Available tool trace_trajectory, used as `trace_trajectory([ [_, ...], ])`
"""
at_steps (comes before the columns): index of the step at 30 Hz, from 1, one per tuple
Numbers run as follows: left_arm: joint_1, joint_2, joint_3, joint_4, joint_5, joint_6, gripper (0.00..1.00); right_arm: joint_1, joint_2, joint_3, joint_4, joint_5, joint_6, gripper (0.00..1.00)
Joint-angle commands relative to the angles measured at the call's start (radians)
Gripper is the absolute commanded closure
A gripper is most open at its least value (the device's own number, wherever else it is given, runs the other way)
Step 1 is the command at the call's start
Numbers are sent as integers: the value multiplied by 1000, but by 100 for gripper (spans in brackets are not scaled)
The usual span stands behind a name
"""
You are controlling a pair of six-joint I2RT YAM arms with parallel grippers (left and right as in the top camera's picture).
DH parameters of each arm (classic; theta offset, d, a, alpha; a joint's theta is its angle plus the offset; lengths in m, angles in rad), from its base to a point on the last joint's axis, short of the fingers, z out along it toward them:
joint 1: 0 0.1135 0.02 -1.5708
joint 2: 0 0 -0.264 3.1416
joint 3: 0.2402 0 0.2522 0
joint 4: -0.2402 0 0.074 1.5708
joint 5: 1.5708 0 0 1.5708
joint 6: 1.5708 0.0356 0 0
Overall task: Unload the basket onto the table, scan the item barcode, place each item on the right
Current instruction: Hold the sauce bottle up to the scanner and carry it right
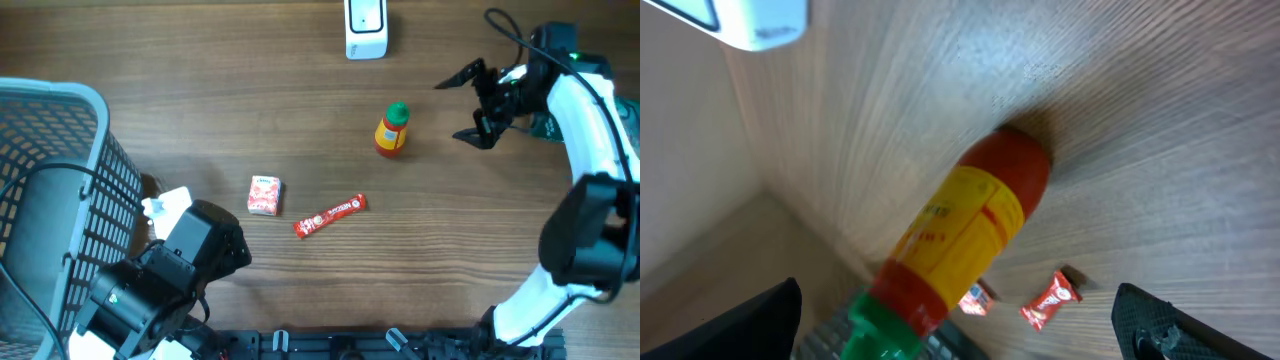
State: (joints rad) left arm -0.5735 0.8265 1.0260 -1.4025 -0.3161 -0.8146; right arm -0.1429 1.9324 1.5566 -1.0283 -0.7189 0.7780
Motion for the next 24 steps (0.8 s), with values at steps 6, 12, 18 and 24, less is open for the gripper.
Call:
trace_trajectory([
  [6, 2, -2, 3, 2, -6, -12, 0, 52, 346, -4, -19, -341, 79, 0],
  [12, 2, -2, 3, 2, -6, -13, 0, 110, 431, -4, 20, -466, 61, 0],
  [18, 2, -2, 3, 2, -6, -12, 0, 164, 432, -4, 2, -310, 152, 13],
  [24, 2, -2, 3, 2, -6, -13, 0, 158, 430, -4, 30, -86, 198, 45],
])
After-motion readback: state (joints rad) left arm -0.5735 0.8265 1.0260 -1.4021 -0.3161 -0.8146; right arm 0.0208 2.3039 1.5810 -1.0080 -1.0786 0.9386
